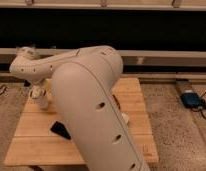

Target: Place the white sponge in the ceramic cup

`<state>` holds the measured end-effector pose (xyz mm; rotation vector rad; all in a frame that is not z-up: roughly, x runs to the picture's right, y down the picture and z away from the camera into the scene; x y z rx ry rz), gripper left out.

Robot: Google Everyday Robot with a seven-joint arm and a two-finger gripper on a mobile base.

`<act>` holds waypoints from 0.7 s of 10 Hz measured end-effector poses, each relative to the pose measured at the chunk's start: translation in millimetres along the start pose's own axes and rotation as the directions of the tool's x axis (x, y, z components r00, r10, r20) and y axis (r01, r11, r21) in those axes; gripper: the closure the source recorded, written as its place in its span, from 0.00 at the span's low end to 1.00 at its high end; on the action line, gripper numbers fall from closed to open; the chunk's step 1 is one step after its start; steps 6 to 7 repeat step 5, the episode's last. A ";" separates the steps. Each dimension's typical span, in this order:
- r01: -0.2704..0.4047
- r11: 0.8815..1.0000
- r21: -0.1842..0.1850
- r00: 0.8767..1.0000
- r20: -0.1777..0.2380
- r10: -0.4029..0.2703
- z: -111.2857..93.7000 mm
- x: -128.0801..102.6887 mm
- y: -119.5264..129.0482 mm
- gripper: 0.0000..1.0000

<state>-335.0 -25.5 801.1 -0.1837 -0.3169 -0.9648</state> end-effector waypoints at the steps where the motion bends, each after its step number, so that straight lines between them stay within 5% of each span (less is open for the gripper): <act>1: -0.001 1.000 0.000 1.000 0.010 0.001 -3.9 -1.3 5.9 0.20; 3: -0.023 1.000 -0.006 0.999 0.036 0.023 -8.9 -0.2 30.5 0.20; 7: -0.030 1.000 -0.007 0.999 0.041 0.030 -9.4 0.2 34.4 0.20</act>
